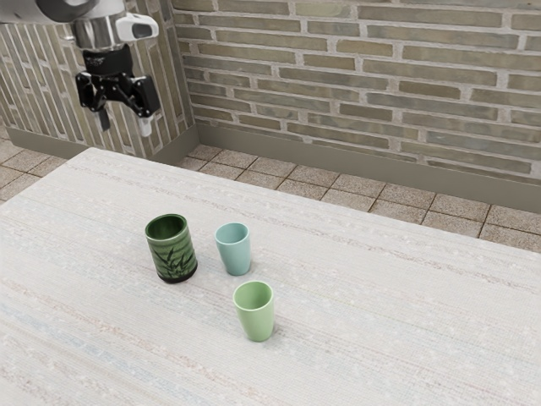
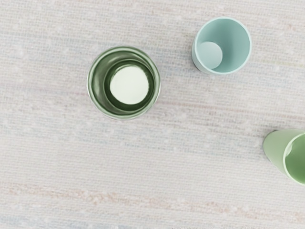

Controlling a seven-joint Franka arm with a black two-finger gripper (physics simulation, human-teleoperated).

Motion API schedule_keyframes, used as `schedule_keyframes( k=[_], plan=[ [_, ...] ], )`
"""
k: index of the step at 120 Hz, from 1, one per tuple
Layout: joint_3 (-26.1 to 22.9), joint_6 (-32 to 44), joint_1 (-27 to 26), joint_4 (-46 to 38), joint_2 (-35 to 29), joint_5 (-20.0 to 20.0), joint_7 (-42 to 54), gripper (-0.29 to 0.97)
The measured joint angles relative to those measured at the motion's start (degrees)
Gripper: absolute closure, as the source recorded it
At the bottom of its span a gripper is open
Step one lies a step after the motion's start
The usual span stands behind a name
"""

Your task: Place the left cup onto the right cup

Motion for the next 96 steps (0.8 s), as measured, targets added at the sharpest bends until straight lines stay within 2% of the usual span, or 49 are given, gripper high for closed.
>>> schedule_keyframes(
  k=[15,38,49,68,96],
  plan=[
    [0.01,-0.22,1.06,0.91,1.49,0.06,0.34,0.00],
    [0.10,-0.34,3.03,15.85,17.08,0.32,0.75,0.00],
    [0.10,0.16,3.10,19.12,21.68,0.33,0.87,0.00],
    [-0.52,3.42,2.52,18.40,26.92,-0.38,0.88,0.00],
    [-1.58,8.69,1.25,11.95,28.60,-1.99,0.24,0.00]
  ],
)
